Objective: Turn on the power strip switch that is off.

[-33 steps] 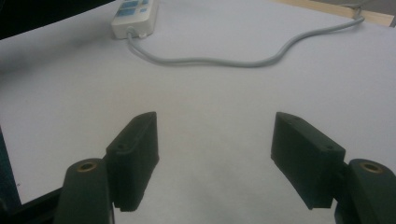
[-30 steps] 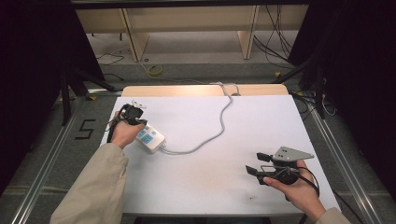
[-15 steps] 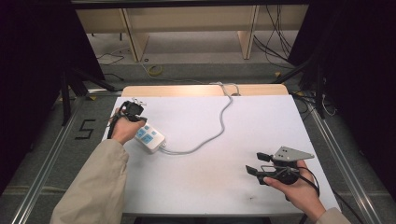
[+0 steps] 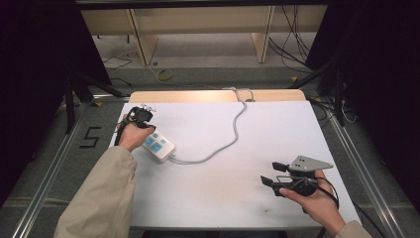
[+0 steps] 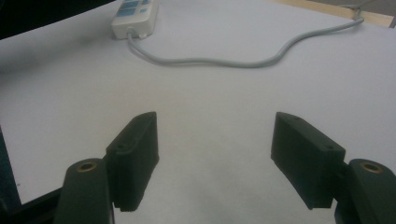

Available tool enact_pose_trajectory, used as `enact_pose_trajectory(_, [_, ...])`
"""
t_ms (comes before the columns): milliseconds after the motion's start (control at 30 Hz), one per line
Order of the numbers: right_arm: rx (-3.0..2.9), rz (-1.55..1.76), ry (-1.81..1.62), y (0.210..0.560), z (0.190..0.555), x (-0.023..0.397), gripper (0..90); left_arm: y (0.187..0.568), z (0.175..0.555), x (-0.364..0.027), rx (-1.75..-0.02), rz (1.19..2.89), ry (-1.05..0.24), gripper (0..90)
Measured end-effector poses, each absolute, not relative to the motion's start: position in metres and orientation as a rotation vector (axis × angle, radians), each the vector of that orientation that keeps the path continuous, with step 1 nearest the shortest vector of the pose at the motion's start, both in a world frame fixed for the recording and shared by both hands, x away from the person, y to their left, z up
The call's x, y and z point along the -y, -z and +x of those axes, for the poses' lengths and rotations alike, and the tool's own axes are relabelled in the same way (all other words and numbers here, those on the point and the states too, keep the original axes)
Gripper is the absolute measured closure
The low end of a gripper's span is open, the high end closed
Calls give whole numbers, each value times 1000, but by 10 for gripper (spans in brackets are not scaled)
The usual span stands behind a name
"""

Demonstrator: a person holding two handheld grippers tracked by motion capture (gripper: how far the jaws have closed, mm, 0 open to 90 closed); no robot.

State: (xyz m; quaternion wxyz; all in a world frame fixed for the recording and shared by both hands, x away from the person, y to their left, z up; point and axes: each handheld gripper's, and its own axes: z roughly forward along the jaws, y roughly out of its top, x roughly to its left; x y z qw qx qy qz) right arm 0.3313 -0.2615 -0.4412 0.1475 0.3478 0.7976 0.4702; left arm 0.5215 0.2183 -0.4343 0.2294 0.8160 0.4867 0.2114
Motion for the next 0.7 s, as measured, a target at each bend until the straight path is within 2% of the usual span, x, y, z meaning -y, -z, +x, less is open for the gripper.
enact_pose_trajectory(700, [-2296,997,-1351,441,331,261,324,439,529,-216,-1370,2299,-527,898])
